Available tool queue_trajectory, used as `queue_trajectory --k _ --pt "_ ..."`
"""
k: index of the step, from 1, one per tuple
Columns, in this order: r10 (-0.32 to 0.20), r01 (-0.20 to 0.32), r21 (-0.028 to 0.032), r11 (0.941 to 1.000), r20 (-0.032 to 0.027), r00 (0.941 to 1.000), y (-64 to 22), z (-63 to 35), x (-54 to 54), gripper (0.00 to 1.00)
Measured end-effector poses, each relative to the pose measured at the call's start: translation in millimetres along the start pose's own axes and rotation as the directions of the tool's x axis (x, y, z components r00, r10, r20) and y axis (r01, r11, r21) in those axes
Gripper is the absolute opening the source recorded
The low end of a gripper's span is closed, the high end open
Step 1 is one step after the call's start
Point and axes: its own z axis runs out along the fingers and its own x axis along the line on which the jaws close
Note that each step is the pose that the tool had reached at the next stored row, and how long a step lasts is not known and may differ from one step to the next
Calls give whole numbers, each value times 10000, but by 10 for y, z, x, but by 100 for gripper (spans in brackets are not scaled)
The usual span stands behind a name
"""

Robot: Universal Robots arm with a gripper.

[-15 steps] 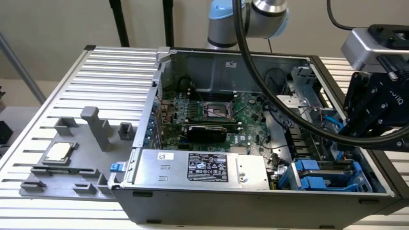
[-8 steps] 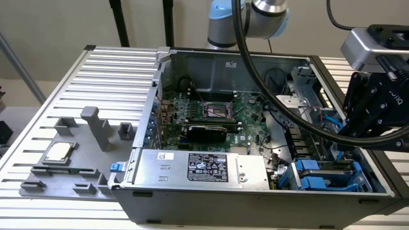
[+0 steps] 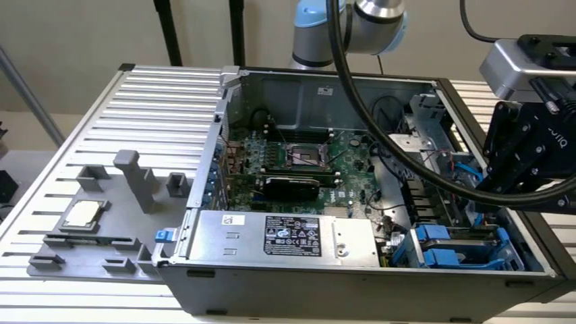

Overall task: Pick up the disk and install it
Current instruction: 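Insert the second disk wire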

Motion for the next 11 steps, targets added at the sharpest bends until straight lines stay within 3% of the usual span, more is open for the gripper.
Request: queue_trajectory --k 7,11 --pt "1 -1 2 10000 -30 10000 -13 11 -65 100" --pt "2 -2 10 10000 -131 9999 -20 49 -81 100"
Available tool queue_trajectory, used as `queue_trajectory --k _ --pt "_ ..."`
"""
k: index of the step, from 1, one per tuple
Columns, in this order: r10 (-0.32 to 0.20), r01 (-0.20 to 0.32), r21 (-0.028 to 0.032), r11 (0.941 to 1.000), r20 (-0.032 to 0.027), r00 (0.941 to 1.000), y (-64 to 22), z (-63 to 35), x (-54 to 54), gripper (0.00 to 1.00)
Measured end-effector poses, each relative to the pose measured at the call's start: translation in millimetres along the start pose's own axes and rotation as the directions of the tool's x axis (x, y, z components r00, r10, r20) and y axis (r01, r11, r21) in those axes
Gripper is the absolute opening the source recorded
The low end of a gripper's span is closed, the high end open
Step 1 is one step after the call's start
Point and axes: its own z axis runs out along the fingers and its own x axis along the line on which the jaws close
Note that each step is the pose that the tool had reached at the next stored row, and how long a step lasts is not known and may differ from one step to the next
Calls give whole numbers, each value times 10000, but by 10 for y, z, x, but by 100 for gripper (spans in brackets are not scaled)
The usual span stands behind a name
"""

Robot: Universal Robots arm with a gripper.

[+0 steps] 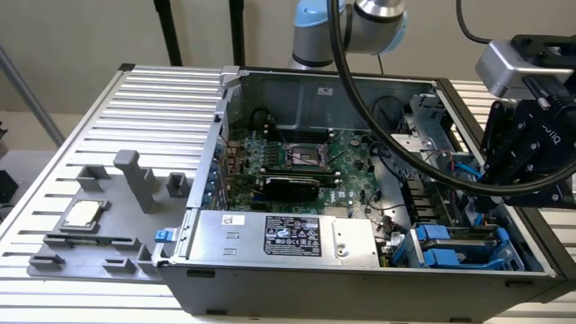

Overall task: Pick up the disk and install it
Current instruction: 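Insert the second disk wire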

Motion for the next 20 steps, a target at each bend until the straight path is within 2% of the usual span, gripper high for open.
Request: queue_trajectory --k 5,8,14,20 --pt "2 -2 7 10000 -89 10000 -20 62 -33 100" --pt "3 -3 13 10000 -171 9999 -41 78 -44 100" --pt "5 -4 18 10000 -241 9997 -82 96 -80 100" --pt "9 -7 30 10000 -407 9992 -86 146 -80 100"
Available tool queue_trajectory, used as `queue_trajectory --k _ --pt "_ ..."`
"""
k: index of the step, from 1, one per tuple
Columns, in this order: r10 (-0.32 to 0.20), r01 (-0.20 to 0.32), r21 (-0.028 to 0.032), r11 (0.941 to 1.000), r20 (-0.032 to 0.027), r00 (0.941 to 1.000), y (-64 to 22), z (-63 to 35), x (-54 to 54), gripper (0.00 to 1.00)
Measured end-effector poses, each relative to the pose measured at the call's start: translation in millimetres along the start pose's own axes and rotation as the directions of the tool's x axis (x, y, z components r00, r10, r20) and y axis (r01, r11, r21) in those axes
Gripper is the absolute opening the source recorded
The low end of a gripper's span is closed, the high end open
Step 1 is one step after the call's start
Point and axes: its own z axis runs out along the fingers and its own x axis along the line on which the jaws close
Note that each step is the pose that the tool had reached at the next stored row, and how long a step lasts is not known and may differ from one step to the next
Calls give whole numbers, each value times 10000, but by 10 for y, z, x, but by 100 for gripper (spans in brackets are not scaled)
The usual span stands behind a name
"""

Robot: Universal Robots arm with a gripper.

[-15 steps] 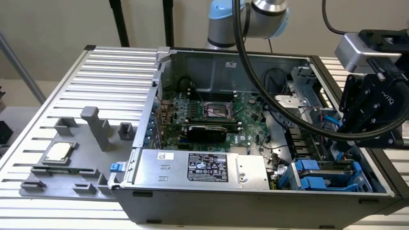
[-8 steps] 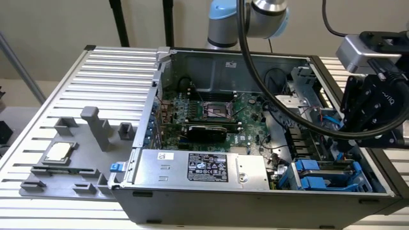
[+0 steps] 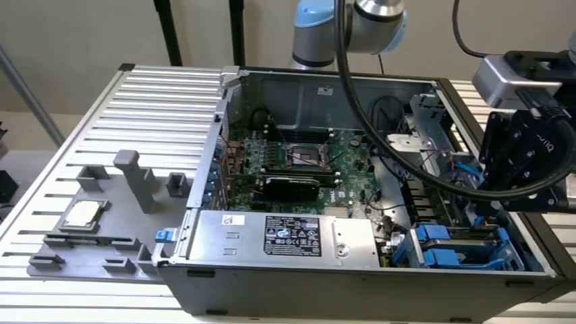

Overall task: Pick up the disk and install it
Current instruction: 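Insert the second disk wire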

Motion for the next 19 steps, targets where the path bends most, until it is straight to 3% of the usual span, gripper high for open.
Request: queue_trajectory --k 1,3,7,10,13,19 --pt "0 0 2 10000 -25 10000 0 6 0 0" --pt "1 -1 4 10000 -58 10000 0 14 -1 0" --pt "-1 1 23 10000 -66 10000 26 14 0 0" --pt "-5 6 99 10000 -59 10000 111 18 6 0" --pt "-16 17 196 9998 -51 10000 138 52 9 0" --pt "-51 52 283 9996 -46 10000 166 146 11 0"
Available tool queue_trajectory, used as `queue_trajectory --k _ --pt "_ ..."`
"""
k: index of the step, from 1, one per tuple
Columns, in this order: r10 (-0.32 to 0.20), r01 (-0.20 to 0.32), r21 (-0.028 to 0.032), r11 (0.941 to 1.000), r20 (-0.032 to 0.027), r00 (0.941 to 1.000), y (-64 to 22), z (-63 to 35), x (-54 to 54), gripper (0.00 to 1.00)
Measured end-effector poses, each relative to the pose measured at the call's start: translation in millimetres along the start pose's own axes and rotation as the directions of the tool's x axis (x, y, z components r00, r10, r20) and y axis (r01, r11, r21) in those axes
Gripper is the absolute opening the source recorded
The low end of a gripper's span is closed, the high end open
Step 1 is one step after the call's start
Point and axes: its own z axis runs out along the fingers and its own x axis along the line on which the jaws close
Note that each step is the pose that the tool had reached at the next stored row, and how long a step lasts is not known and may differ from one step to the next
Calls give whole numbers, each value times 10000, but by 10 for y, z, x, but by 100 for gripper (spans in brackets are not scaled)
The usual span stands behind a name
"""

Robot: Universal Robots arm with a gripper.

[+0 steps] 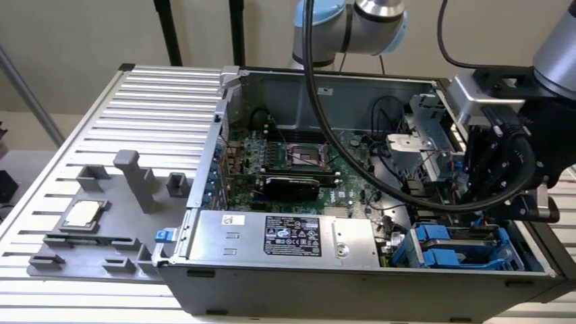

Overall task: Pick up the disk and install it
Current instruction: 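Insert the second disk wire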

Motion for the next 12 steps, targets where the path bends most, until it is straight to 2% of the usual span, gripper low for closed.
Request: queue_trajectory --k 4,12 --pt "-19 19 72 10000 -16 10000 1 39 0 0" --pt "-59 61 255 9997 -75 10000 2 92 5 0"
